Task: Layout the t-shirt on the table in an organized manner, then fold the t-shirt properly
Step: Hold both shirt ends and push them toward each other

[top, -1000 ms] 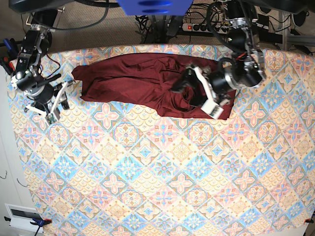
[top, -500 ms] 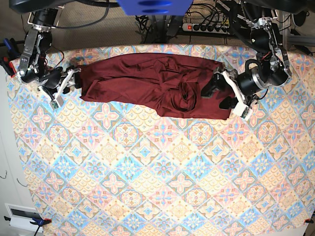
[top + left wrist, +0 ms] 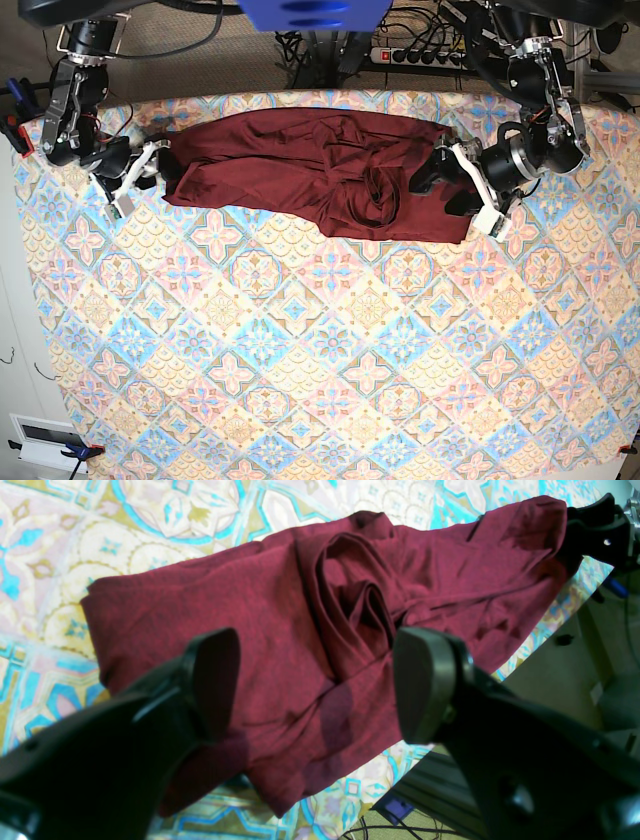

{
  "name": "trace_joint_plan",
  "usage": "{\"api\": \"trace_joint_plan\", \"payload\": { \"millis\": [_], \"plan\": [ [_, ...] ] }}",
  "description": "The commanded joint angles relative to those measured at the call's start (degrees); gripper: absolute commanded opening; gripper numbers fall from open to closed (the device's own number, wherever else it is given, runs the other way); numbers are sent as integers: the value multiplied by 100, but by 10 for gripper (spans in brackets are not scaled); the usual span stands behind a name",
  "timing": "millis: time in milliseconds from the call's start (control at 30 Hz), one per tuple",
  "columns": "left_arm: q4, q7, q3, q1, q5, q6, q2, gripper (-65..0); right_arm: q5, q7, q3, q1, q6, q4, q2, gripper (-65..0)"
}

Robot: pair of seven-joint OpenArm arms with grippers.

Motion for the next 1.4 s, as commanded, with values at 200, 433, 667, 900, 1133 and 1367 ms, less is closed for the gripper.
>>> {"api": "trace_joint_plan", "payload": {
  "millis": [200, 433, 667, 900, 1133, 1367],
  "plan": [
    [85, -110, -33, -49, -143, -16, -42, -181, 775, 56, 25, 32, 34, 71, 67, -308],
    [85, -110, -33, -49, -143, -16, -42, -181, 784, 21, 25, 6, 34, 80, 67, -308],
    [85, -110, -33, -49, -143, -16, -42, -181, 784, 12, -2, -108, 34, 71, 59, -308],
    [85, -110, -42, -58, -143, -16, -34, -181, 784, 12, -28, -267, 34, 71, -117, -308],
    [85, -110, -42, -58, -143, -16, -51, -181, 784, 12, -28, -249, 34, 71, -399, -308],
    [85, -110, -42, -67, -152, -16, -51, -181, 784, -225, -37, -214, 34, 71, -583, -311]
  ]
}}
